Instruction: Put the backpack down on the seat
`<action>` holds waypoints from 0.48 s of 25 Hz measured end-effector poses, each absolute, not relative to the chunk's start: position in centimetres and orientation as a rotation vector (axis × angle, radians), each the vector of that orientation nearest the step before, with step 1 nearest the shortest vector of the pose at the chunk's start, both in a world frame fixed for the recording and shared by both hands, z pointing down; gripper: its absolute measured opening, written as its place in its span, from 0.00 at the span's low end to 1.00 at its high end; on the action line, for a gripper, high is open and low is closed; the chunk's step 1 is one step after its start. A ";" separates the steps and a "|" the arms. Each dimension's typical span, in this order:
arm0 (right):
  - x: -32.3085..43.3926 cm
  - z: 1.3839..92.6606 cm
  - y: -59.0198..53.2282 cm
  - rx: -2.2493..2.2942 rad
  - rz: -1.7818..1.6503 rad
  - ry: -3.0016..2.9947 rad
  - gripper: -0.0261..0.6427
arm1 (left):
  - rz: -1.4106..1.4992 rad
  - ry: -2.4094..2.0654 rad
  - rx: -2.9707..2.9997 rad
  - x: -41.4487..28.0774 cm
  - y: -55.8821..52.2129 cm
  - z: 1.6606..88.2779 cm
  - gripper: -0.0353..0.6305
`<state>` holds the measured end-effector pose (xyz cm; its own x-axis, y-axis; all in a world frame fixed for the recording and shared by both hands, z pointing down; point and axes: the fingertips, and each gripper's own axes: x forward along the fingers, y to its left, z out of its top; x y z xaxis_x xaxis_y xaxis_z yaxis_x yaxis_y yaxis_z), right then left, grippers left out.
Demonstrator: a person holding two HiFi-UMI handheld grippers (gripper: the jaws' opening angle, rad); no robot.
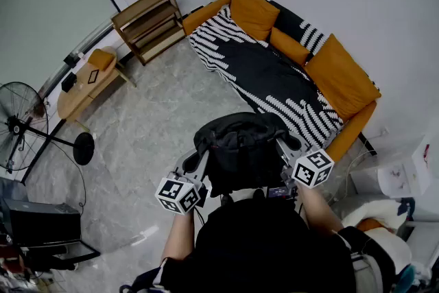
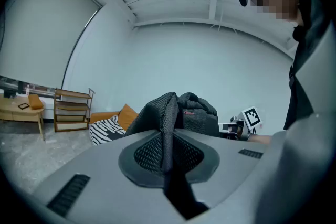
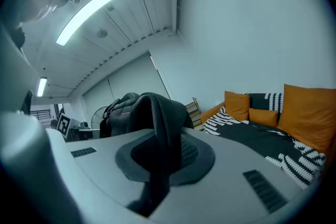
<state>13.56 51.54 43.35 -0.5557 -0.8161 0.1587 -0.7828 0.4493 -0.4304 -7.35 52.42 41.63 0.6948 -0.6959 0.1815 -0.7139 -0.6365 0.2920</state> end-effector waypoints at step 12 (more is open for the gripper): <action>14.7 41.3 54.0 -1.521 -0.667 2.524 0.11 | 0.082 -1.018 2.678 -6.2 54.7 39.0 0.12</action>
<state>14.74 53.98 41.32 -0.4879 -0.8645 0.1210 -0.8114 0.3980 -0.4281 -6.20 54.73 38.98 0.7510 -0.6433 0.1489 -0.6589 -0.7149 0.2342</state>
